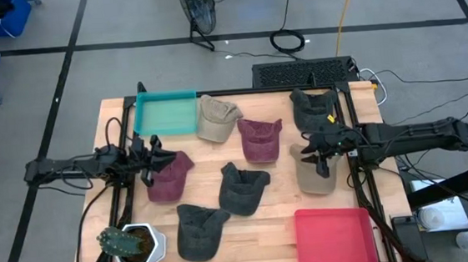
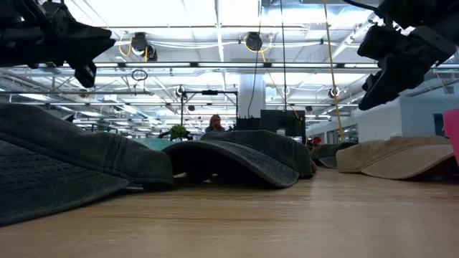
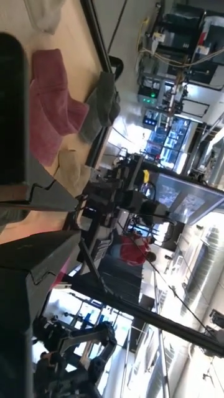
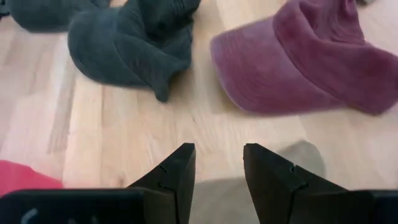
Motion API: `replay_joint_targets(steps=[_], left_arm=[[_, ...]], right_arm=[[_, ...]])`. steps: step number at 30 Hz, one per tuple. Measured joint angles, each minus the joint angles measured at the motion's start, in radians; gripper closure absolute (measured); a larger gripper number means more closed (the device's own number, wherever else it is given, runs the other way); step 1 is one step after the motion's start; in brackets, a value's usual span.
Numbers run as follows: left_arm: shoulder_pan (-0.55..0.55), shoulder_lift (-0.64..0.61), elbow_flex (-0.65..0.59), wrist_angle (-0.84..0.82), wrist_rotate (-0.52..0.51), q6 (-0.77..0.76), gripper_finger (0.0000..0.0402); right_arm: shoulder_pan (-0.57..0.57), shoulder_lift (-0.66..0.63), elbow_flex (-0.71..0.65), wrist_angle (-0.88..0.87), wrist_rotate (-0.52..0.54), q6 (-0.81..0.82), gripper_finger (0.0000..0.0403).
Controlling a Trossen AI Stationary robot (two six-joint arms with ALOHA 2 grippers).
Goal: Pick & Place hat
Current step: Put the bottom brown cap into the pink bin
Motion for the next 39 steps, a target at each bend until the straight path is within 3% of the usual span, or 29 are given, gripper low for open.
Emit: replay_joint_targets(steps=[7,12,21,26,34,39], left_arm=[[-0.029,0.07,0.0,0.039,0.002,0.032,0.0337],[-0.046,0.091,0.0,0.039,0.003,0.051,0.0337],[-0.071,0.103,0.0,0.035,0.002,0.055,0.0337],[-0.085,0.103,0.0,0.029,0.002,0.055,0.0337],[-0.089,0.103,0.0,0.031,-0.006,0.072,0.0337],[-0.089,0.103,0.0,0.019,-0.006,0.074,0.0337]], right_arm=[[0.053,0.038,0.102,-0.115,0.038,0.02,0.0277],[0.087,0.101,0.104,-0.162,0.04,0.044,0.0272],[0.109,0.198,0.106,-0.184,0.112,0.07,0.0209],[0.109,0.198,0.112,-0.193,0.086,0.067,0.0187],[0.087,0.264,0.246,-0.45,0.089,0.07,0.0194],[0.092,0.303,0.236,-0.51,0.056,0.107,0.0192]])
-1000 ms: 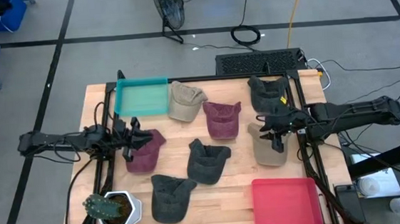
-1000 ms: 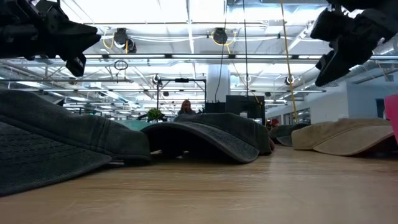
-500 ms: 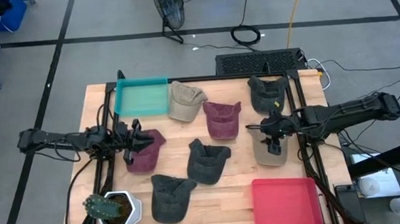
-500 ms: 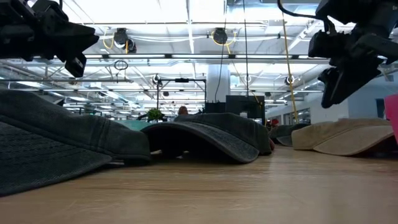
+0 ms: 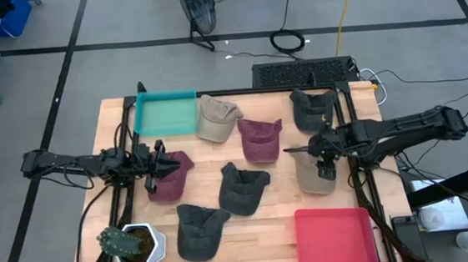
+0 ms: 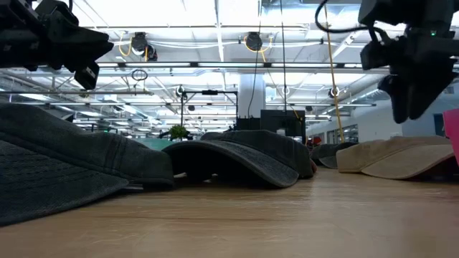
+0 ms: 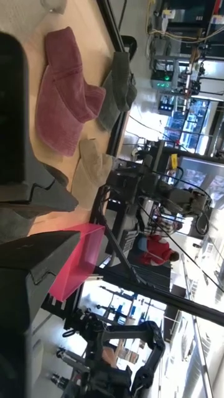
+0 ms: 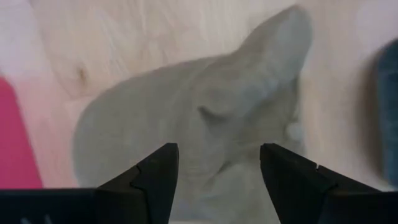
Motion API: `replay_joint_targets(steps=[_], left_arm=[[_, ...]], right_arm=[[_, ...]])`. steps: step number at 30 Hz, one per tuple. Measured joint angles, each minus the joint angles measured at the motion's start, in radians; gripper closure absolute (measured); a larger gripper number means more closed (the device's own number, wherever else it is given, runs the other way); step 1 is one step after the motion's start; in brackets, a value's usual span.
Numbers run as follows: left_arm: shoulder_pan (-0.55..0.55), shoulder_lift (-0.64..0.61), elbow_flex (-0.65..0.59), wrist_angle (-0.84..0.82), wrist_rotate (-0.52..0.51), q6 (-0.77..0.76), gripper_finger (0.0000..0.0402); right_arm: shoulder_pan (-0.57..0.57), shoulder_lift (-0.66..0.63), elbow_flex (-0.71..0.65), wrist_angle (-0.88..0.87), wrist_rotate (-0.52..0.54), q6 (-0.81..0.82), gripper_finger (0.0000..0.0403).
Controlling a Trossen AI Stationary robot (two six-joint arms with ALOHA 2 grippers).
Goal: Pick & Place hat
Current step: Put the bottom brown cap into the pink bin
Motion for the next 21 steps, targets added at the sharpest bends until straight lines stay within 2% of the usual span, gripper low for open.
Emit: replay_joint_targets(steps=[11,18,21], left_arm=[[-0.008,0.0,0.0,-0.009,0.0,0.002,0.0337],[-0.008,0.0,0.0,-0.009,0.0,0.006,0.0337],[-0.008,0.0,0.0,-0.01,0.0,0.006,0.0337]], right_arm=[[0.004,0.047,-0.062,0.084,-0.024,0.026,0.0192],[0.004,0.067,-0.105,0.152,-0.028,0.052,0.0209],[0.003,0.077,-0.137,0.192,-0.071,0.064,0.0219]])
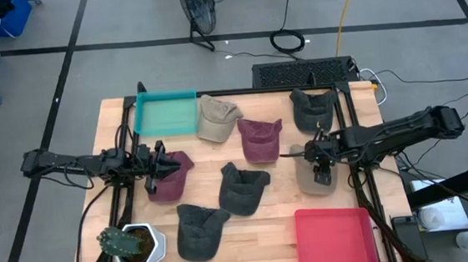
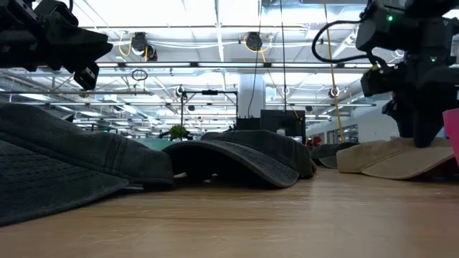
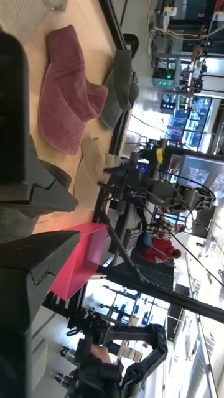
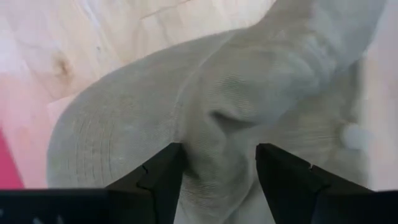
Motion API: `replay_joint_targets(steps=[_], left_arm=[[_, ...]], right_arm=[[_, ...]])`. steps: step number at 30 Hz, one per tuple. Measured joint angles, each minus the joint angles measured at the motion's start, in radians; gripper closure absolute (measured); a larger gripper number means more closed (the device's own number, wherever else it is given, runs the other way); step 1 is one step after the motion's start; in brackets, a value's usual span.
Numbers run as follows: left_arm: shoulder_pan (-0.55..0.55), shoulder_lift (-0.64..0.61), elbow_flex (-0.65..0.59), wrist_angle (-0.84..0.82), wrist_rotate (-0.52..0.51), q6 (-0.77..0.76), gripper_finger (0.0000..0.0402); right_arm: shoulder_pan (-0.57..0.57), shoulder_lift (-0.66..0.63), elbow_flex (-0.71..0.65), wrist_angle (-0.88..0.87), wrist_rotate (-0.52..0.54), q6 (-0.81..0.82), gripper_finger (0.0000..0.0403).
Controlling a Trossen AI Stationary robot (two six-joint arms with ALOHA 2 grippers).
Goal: Pick & Place hat
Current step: Put the bottom brown cap into the pink bin
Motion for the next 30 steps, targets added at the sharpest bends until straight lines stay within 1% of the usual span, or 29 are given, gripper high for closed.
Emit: replay_joint_targets(steps=[7,16,20,24,26,30], left_arm=[[0.0,0.0,0.0,0.0,0.0,0.0,0.0337],[0.0,0.0,0.0,0.0,0.0,-0.001,0.0337],[0.0,0.0,0.0,0.0,0.0,-0.002,0.0337],[0.0,0.0,0.0,0.0,-0.001,-0.002,0.0337],[0.0,0.0,0.0,-0.001,-0.001,-0.001,0.0337],[0.0,0.0,0.0,-0.001,-0.001,-0.001,0.0337]], right_arm=[[0.0,0.001,-0.007,0.002,-0.009,0.011,0.0257],[0.001,0.001,0.002,-0.009,-0.012,0.007,0.0334],[0.001,0.002,0.057,-0.068,-0.005,-0.013,0.0367],[0.001,0.002,0.141,-0.137,0.019,-0.031,0.0393],[0.001,0.002,0.182,-0.157,0.028,-0.046,0.04],[0.001,0.002,0.256,-0.159,0.03,-0.069,0.0399]])
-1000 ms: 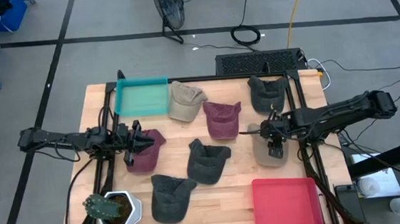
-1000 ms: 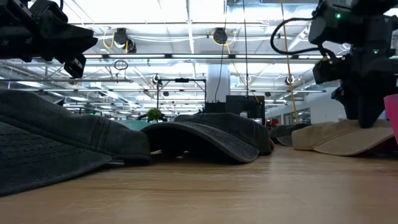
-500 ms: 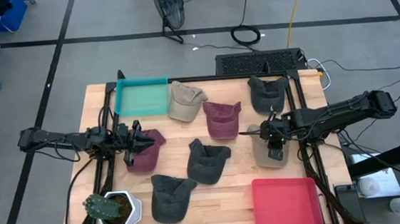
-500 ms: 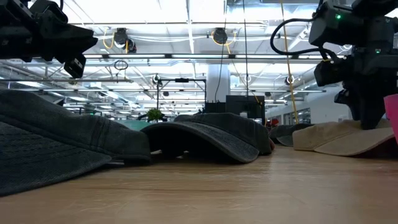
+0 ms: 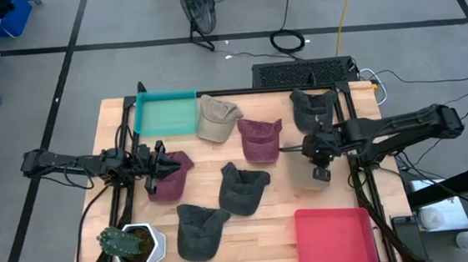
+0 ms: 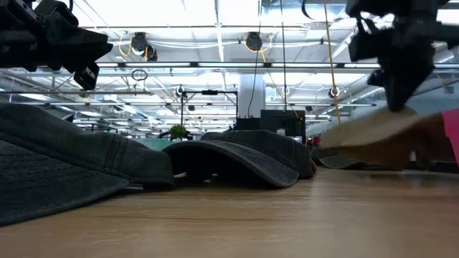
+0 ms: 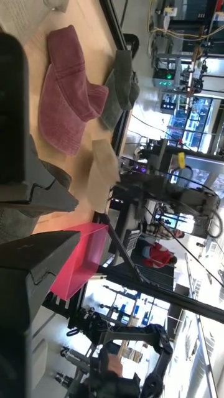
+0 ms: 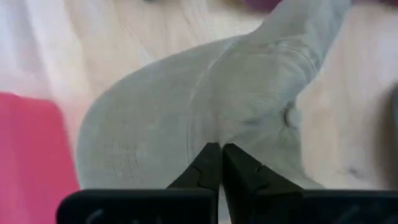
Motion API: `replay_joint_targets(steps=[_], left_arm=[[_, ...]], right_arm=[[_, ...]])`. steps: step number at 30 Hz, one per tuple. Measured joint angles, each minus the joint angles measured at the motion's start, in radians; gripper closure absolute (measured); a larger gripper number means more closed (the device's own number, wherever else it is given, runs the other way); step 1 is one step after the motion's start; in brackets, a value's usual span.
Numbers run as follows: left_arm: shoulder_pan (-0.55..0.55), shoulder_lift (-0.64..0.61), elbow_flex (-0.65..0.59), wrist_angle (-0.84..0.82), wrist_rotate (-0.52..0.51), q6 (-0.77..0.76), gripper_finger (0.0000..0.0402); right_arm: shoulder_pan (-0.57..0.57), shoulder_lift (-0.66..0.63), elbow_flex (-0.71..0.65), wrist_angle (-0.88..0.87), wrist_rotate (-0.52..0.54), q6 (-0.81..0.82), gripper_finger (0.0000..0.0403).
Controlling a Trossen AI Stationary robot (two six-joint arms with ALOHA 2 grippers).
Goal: Pick & Place hat
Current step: Put the bottom brown cap into the pink bin
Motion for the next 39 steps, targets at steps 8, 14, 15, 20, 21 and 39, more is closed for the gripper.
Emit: replay_joint_targets(steps=[8,14,15,20,21,39], left_arm=[[0.0,0.0,0.0,0.0,0.0,-0.005,0.0337],[0.0,0.0,0.0,0.0,0.0,-0.005,0.0337],[0.0,0.0,0.0,0.0,-0.002,-0.005,0.0337],[0.0,0.0,0.0,0.0,-0.007,-0.005,0.0337],[0.0,0.0,0.0,0.0,-0.008,-0.005,0.0337],[0.0,0.0,0.0,0.001,-0.008,-0.008,0.0337]], right_arm=[[0.059,0.0,0.122,-0.04,-0.002,0.007,0.0402],[0.164,0.0,0.201,-0.077,0.022,0.085,0.0402],[0.182,0.0,0.21,-0.078,0.022,0.101,0.0402],[0.284,0.0,0.228,-0.074,0.023,0.201,0.0402],[0.304,0.0,0.228,-0.075,0.022,0.224,0.0402],[0.618,0.038,0.228,0.038,-0.009,0.576,0.0403]])
